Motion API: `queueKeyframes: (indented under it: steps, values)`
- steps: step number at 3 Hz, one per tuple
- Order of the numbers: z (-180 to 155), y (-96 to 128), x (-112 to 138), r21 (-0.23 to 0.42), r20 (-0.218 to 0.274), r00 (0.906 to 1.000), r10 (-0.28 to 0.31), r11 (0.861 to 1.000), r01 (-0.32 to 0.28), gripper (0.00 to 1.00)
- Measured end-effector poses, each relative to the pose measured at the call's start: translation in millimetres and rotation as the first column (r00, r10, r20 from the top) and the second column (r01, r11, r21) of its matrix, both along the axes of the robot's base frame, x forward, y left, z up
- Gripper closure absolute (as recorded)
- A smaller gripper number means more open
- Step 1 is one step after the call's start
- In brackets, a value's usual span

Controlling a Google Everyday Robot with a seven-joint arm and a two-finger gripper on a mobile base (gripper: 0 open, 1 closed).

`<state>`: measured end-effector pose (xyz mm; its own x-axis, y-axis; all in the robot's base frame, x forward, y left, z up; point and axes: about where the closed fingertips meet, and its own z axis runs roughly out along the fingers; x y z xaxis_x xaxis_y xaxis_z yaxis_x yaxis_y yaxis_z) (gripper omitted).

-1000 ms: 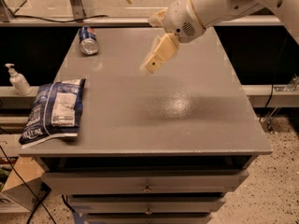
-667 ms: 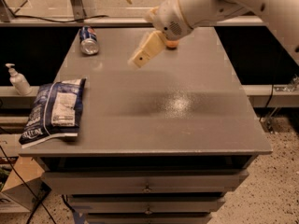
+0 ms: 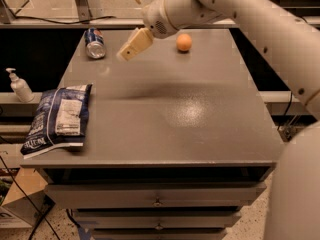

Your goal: Move pepsi can near blue chip bag

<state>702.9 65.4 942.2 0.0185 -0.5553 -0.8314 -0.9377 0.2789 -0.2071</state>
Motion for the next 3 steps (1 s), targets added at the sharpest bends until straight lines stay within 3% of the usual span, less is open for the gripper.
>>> queueKeyframes:
  steps: [2,3]
  values:
    - [-38.8,51.0,69.1,0.074,-0.061,0.9947,-0.083,0.993,0.088,0.0]
    - [-57.8,79.2,91.5,0.113,-0.105,0.9903,-0.091,0.988,0.103,0.0]
